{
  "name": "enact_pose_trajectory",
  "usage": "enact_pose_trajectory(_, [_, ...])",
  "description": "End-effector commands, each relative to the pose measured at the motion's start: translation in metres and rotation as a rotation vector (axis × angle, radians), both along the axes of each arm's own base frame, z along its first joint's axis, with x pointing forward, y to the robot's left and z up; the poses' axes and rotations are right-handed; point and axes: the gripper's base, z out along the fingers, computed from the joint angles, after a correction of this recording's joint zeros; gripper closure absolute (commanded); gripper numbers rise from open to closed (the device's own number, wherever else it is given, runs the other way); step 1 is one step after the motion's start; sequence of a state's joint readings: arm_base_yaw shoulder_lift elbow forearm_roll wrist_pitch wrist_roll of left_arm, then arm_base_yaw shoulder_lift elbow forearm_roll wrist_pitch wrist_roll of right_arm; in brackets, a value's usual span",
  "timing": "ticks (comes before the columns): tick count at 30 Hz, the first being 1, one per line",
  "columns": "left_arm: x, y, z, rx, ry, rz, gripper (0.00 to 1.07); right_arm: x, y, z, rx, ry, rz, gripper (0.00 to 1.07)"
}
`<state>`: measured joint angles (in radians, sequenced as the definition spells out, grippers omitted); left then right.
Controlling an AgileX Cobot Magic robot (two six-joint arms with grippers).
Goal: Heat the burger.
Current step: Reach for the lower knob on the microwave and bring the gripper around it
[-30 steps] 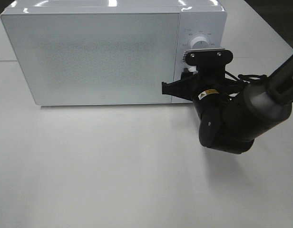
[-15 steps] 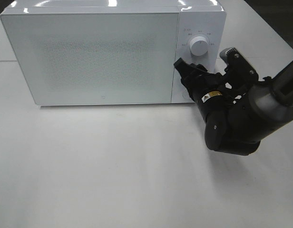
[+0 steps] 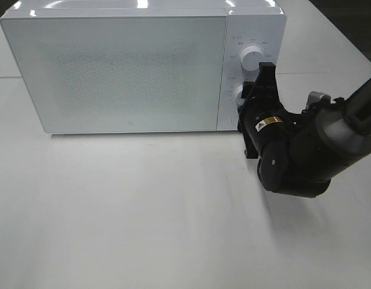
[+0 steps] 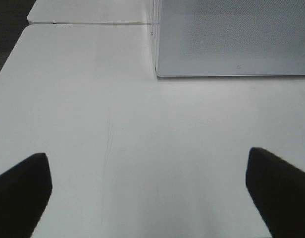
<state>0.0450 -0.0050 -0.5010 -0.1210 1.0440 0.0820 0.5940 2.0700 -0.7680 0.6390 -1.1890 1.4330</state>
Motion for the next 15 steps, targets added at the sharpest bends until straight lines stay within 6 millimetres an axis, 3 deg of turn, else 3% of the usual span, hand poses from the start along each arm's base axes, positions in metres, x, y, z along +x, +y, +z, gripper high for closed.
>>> enact_pose_trajectory(1, [-0.0029, -0.0006, -0.0002, -0.010, -0.029, -0.001, 0.06, 0.0034, 0.0307, 0.0140, 0.101, -0.070, 0.223, 1.06])
enact_pose_trajectory(5, [-0.0029, -0.0006, -0.0002, -0.010, -0.029, -0.001, 0.06, 0.0035, 0.0305, 0.0141, 0.209, -0.056, 0.204, 1.06])
enact_pose_trajectory(15, [-0.0029, -0.0006, -0.0002, -0.010, -0.029, -0.001, 0.06, 0.0036, 0.0304, 0.0150, 0.173, -0.072, 0.209, 1.05])
